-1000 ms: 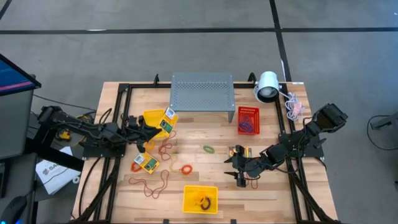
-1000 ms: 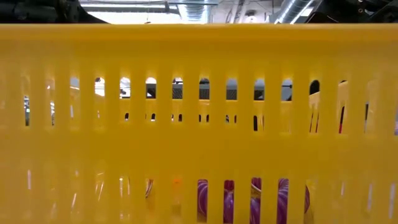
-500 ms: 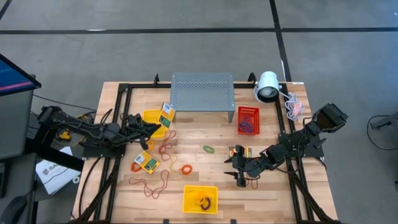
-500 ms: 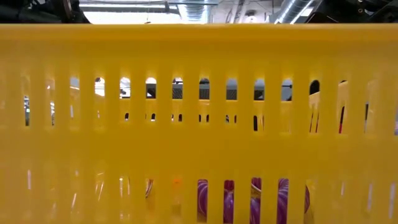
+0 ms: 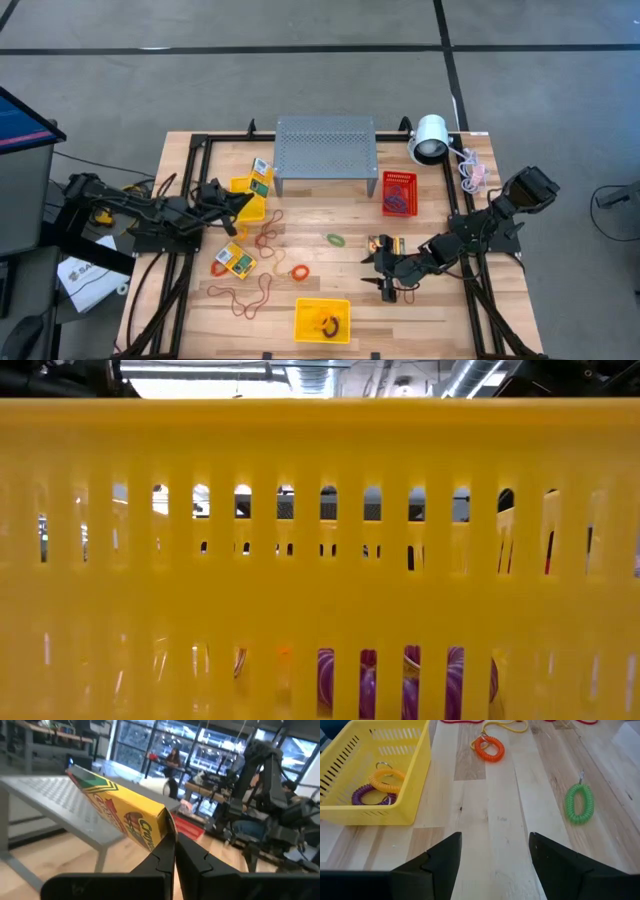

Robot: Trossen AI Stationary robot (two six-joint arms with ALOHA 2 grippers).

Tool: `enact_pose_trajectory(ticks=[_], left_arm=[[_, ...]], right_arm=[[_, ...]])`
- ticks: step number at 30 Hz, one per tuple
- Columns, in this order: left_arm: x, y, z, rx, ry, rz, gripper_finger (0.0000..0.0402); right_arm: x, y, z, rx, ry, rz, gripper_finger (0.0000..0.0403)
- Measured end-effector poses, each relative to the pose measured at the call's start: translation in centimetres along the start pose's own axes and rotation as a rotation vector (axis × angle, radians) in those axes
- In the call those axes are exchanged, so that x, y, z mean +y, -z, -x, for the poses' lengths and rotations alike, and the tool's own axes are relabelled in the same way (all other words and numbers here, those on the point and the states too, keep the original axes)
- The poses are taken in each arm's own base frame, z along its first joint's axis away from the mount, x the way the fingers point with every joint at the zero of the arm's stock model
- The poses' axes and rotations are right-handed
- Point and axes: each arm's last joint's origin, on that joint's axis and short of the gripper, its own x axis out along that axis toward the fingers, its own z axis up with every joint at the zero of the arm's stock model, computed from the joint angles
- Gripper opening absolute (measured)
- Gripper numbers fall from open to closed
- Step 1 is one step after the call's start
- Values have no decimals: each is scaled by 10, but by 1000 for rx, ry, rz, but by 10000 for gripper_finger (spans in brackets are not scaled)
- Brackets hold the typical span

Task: Pick & Place Office Desk Supplies
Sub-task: Put the yellow crayon box into the top yellow bin

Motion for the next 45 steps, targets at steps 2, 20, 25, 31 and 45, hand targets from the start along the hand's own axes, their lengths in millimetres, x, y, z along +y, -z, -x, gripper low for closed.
enact_pose_trajectory(ticks=[2,20,25,31,45], left_arm=[[2,-3,2,-18,-18,-7,2],[19,17,12,141,-146,-35,2],[22,23,13,187,-171,-24,2],[24,26,14,212,-178,-17,2],[29,37,18,328,-197,33,2]], right_arm=[[0,0,0,0,0,0,227],[0,0,0,-3,0,-2,227],[0,0,0,-3,1,-2,227],[0,0,0,-4,1,-2,227],[0,0,0,-4,1,-2,227]])
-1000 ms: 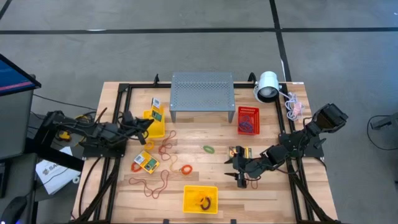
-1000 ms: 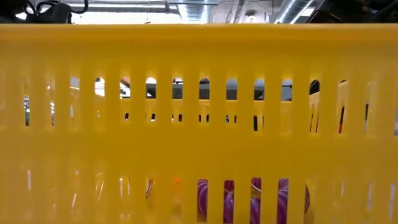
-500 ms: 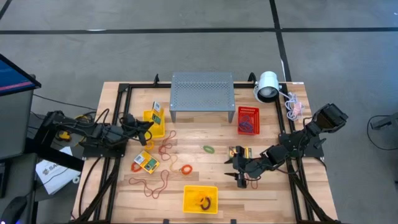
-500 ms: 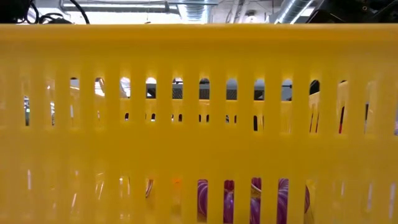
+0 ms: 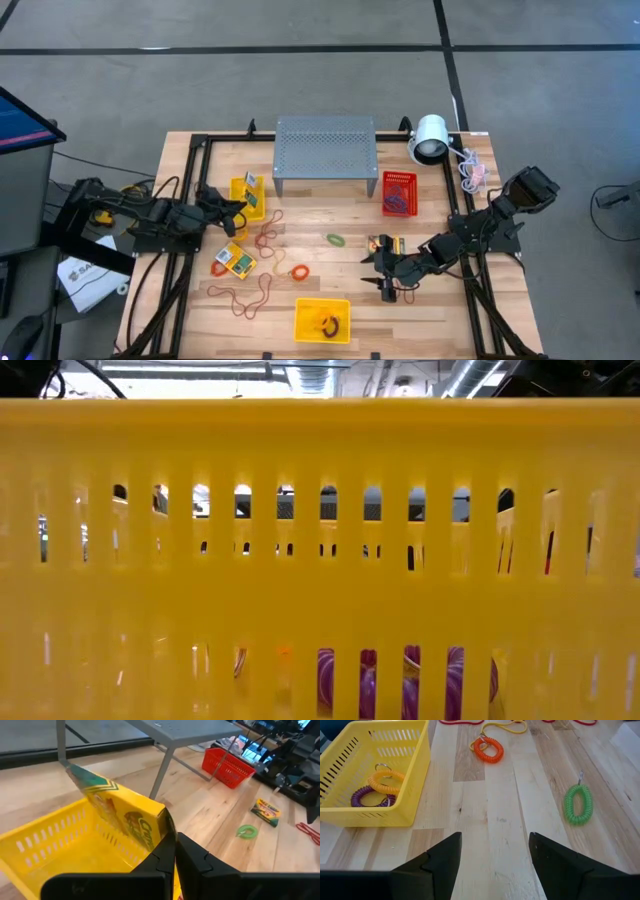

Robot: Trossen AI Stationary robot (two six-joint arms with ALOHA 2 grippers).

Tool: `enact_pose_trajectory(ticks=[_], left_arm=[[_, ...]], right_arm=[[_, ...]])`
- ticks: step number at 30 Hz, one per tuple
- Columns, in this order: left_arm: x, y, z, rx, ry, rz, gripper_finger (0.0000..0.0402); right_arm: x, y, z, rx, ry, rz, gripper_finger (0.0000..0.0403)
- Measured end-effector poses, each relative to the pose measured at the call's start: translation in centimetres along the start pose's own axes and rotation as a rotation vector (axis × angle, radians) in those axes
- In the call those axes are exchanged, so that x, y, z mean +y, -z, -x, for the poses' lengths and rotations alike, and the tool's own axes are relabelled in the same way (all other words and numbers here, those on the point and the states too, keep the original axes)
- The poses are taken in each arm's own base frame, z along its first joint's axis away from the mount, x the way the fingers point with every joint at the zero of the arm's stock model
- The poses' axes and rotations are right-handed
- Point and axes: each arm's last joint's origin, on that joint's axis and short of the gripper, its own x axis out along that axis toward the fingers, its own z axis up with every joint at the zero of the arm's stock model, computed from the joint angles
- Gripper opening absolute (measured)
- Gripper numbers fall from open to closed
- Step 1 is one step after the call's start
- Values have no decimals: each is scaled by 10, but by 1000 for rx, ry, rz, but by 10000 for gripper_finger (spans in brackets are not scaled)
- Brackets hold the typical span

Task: Pick & Place Office Desk Supplies
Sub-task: Put the yellow crayon box into the top yellow bin

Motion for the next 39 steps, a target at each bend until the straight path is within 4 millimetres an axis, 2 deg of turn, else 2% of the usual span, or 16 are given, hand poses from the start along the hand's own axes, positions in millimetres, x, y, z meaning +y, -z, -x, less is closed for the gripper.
enact_pose_trajectory(ticks=[15,24,39], left_arm=[[2,2,1,36,-12,15,2],[-2,-11,5,-1,-9,13,2],[-5,4,-6,116,-95,-17,2]], right_arm=[[0,0,0,0,0,0,227],[0,0,0,-1,0,0,227],[0,0,0,0,1,-1,227]])
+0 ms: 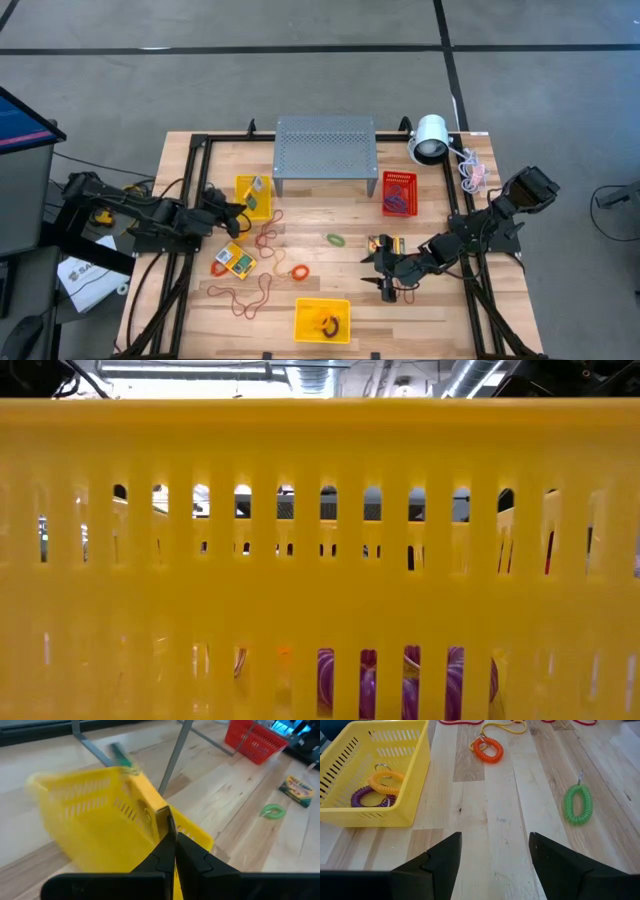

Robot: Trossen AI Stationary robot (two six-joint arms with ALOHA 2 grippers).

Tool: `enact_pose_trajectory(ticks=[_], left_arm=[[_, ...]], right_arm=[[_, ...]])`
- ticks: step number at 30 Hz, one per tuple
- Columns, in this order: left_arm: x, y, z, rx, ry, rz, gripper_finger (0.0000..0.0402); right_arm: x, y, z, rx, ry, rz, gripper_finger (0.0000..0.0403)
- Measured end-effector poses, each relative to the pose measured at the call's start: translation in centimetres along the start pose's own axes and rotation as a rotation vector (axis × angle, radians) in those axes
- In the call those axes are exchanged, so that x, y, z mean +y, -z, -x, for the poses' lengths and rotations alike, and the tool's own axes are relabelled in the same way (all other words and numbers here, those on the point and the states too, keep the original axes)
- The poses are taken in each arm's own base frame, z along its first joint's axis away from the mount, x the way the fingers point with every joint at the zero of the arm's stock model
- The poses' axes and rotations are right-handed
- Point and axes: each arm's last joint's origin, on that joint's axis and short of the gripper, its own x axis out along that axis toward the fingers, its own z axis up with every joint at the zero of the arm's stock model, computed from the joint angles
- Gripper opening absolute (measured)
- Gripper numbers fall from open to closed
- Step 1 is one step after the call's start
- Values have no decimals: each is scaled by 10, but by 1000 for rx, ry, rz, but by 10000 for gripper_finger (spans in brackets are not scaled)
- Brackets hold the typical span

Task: Pick & Place Office Desk Supplies
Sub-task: Put the yellow crayon box into the top yellow bin

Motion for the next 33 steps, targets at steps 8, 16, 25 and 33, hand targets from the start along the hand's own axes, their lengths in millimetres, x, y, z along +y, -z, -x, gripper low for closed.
enact_pose_trajectory(ticks=[8,16,25,33], left_arm=[[-1,0,0,13,14,1,2],[0,1,0,25,17,22,2],[3,0,-3,33,-10,45,2],[8,-3,-9,98,-15,92,2]], right_arm=[[0,0,0,0,0,0,227],[0,0,0,0,0,0,227],[0,0,0,-3,-1,-2,227],[0,0,0,-3,-1,-2,227]])
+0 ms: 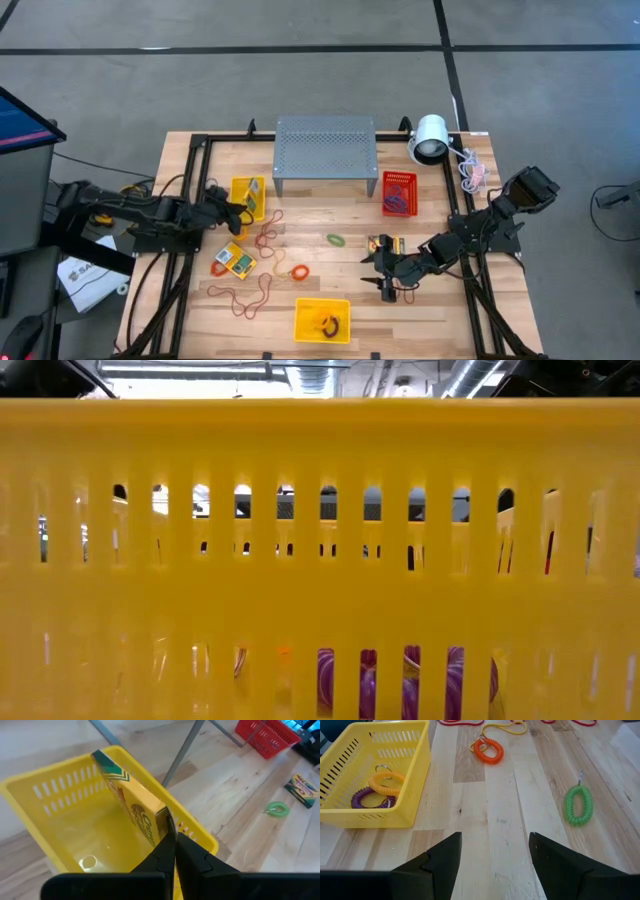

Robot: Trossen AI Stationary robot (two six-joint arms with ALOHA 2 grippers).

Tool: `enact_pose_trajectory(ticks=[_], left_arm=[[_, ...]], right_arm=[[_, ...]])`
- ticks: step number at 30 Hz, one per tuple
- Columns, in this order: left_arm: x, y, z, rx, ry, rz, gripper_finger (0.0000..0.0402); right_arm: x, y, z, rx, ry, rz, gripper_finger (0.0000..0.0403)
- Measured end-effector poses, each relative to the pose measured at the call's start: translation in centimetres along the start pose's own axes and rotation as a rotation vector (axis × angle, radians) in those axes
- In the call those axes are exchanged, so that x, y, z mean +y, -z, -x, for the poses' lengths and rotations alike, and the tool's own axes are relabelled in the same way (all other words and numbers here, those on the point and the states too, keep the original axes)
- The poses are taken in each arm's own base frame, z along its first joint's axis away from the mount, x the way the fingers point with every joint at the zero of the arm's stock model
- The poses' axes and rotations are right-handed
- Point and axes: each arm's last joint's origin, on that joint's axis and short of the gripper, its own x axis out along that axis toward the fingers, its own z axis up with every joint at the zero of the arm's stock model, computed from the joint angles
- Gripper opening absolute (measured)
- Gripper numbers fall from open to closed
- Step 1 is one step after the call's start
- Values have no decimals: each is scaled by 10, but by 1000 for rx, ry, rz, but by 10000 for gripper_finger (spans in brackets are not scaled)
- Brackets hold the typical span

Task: Pick & Place Office Desk Supplies
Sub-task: Put the yellow crayon box into the top yellow bin

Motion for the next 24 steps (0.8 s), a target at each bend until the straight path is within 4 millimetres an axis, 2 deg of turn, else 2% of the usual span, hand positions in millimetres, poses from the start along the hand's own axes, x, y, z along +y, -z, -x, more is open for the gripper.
enact_pose_trajectory(ticks=[3,6,17,24], left_arm=[[1,-1,-1,22,8,13,14],[1,-1,-2,39,18,19,43],[1,-2,-2,36,25,23,196],[0,-3,-2,28,36,30,228]], right_arm=[[0,0,0,0,0,0,227],[0,0,0,0,0,0,227],[0,0,0,1,0,1,227],[0,0,0,1,0,1,227]])
